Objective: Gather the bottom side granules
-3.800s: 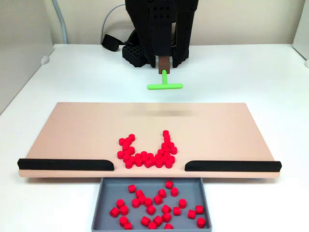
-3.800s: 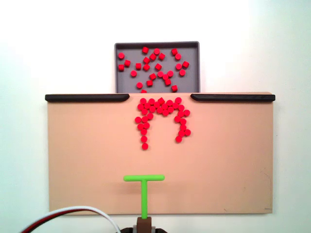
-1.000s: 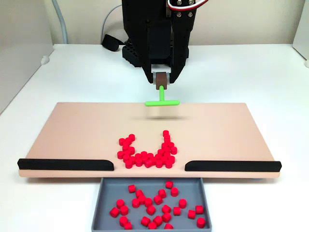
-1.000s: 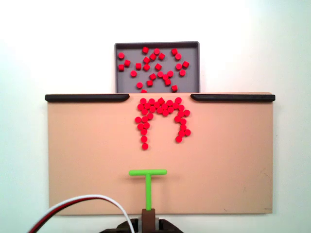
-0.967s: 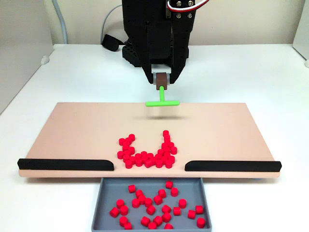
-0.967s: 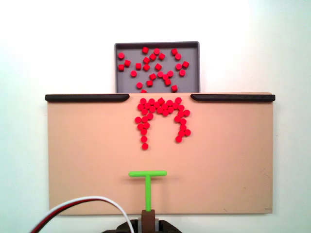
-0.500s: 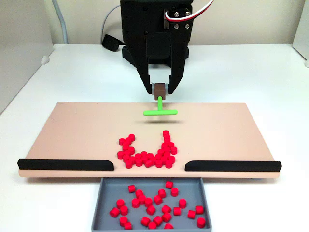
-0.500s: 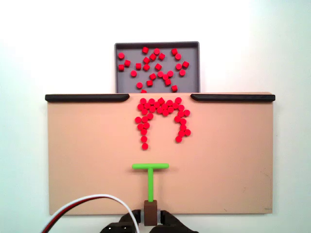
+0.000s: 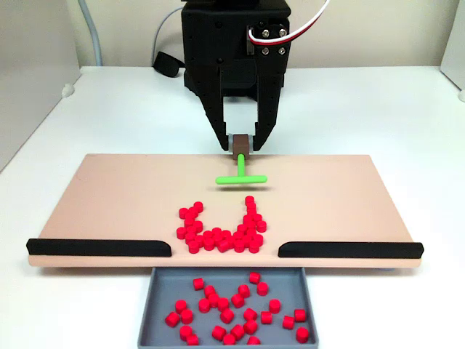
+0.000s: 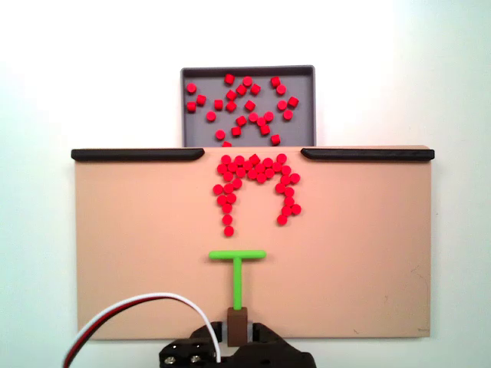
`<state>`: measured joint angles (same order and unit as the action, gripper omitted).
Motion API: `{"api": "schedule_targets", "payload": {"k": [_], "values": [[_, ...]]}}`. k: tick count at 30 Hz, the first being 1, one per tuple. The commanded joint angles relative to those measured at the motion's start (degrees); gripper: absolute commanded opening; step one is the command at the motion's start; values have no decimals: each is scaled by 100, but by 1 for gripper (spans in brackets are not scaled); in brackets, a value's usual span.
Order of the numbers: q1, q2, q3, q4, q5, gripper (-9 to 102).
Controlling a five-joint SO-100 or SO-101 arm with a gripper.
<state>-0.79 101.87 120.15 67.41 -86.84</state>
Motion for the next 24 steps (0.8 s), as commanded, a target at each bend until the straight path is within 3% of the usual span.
{"api": "schedule_targets", "payload": {"k": [1, 24], "values": [[-97, -9, -9, -18, 79, 0], [-97, -272, -132, -88, 53, 0]]}}
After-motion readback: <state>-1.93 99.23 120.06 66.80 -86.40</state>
